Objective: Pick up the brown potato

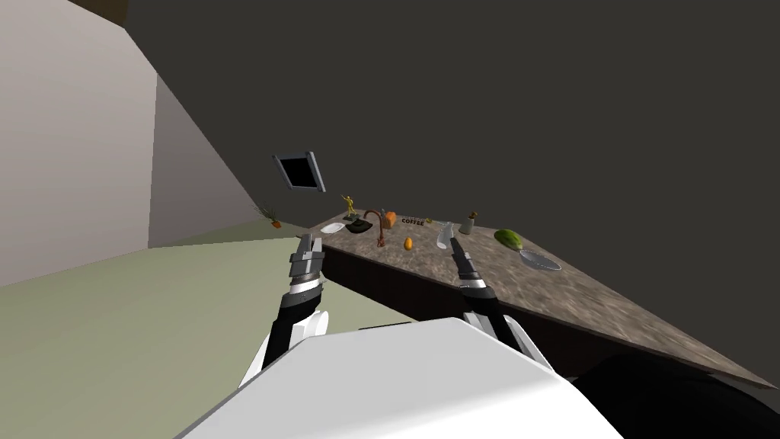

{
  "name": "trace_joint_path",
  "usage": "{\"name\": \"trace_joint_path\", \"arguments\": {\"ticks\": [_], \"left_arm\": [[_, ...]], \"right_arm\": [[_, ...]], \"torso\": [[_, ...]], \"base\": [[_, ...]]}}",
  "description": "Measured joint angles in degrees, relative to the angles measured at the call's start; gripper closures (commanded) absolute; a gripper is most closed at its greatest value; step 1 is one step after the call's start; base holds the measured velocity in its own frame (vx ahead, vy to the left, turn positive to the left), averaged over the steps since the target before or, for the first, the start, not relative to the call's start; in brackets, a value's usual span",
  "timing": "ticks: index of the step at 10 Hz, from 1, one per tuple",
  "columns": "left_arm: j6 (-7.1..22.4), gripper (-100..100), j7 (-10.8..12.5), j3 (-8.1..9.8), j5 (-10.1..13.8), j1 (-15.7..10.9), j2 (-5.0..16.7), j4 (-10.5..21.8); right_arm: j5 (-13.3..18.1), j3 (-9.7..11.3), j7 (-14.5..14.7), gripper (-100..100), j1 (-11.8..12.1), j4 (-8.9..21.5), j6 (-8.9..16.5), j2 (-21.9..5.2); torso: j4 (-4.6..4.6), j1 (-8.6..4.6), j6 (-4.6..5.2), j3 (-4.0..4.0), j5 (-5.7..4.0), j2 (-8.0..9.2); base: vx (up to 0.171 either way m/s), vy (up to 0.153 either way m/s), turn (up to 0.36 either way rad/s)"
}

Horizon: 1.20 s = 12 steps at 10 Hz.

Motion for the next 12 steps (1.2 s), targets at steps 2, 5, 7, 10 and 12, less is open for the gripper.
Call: {"name": "trace_joint_path", "arguments": {"ticks": [2,5,7,10,12], "left_arm": [[0.0,0,0.0,0.00,0.0,0.0,0.0,0.0],[0.0,0,0.0,0.00,0.0,0.0,0.0,0.0],[0.0,0,0.0,0.01,0.0,0.0,0.0,0.0],[0.0,0,0.0,0.01,0.0,0.0,0.0,0.0],[0.0,0,0.0,0.01,0.0,0.0,0.0,0.0]], "right_arm": [[3.0,-1.3,1.4,-100,1.8,0.4,-0.9,-1.6],[7.9,-4.2,3.9,-100,4.7,2.4,-3.0,-4.9],[10.7,-6.0,5.1,-100,5.6,3.3,-3.3,-7.0],[15.1,-7.8,7.2,-100,7.8,4.8,-4.8,-9.1],[18.0,-9.5,8.6,-100,9.5,5.9,-5.8,-11.1]], "torso": [[0.01,-0.12,0.00,0.03,-0.03,0.06],[0.00,-0.15,0.00,0.00,-0.03,0.00],[0.00,-0.21,-0.01,0.00,-0.04,0.00],[0.00,-0.23,0.03,0.00,-0.04,0.01],[0.00,-0.23,0.03,0.00,-0.04,0.00]], "base": [[0.019,0.089,0.198],[0.031,0.063,0.102],[0.032,0.050,0.144],[0.037,0.058,0.179],[0.039,0.047,0.149]]}}
